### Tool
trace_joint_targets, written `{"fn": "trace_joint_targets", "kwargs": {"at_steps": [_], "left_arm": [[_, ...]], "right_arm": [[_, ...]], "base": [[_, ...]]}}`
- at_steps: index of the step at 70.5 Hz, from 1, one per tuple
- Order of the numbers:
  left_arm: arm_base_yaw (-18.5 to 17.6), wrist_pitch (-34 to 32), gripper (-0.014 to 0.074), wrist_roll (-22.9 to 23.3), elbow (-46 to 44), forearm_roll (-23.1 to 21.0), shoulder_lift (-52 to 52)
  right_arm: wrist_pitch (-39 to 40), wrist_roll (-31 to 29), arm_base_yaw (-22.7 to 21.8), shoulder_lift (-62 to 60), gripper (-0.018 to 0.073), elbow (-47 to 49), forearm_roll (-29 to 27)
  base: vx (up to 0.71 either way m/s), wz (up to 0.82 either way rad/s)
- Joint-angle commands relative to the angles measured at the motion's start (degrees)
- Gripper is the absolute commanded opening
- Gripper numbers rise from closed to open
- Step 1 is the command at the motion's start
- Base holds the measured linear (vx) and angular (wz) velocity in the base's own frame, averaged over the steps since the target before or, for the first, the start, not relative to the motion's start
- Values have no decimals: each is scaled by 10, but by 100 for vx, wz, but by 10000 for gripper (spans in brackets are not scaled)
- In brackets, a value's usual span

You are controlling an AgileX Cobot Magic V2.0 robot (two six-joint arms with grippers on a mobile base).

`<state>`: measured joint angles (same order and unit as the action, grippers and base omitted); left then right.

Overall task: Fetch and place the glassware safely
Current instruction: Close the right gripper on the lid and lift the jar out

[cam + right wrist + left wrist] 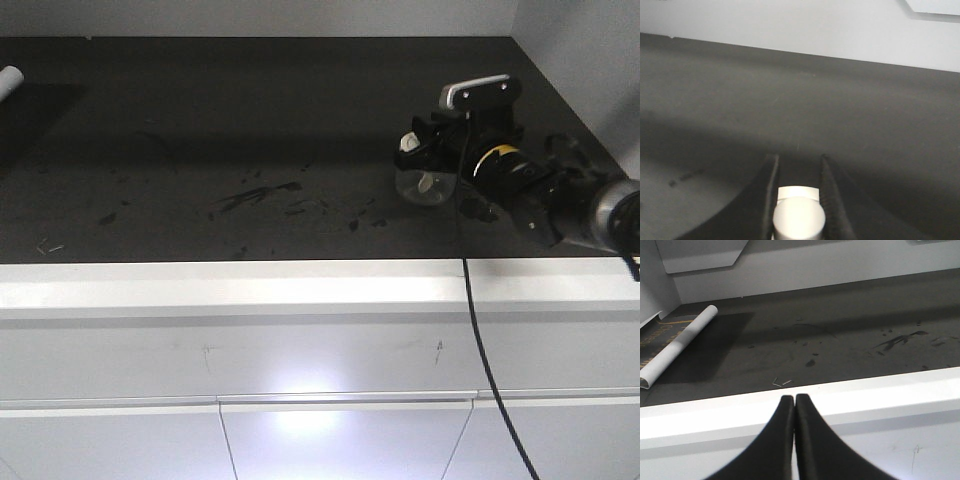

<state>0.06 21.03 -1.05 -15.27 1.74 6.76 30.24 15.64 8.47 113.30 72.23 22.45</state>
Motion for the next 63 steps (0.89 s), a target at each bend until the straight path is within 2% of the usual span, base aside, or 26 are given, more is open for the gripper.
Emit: {"fn": "trace_joint_targets", "kwargs": {"at_steps": [1, 10, 31, 46, 63], "left_arm": [[-3, -41, -7, 1, -14, -4, 6], [-3, -41, -7, 1, -14, -4, 6], [-3, -41, -7, 1, -14, -4, 6], [-3, -41, -7, 1, -14, -4, 6], [-3, -41, -7, 1, -14, -4, 6]], "right_arm": [[34, 41, -1, -75, -7, 17, 29], [44, 91, -1, -122, -4, -10, 90], [87, 108, -1, -258, -3, -171, 104], [119, 150, -1, -353, -3, -268, 153], [129, 195, 3, -413, -3, -314, 224]], "base": [[0, 0], [0, 0], [0, 0], [0, 0], [0, 0]]}}
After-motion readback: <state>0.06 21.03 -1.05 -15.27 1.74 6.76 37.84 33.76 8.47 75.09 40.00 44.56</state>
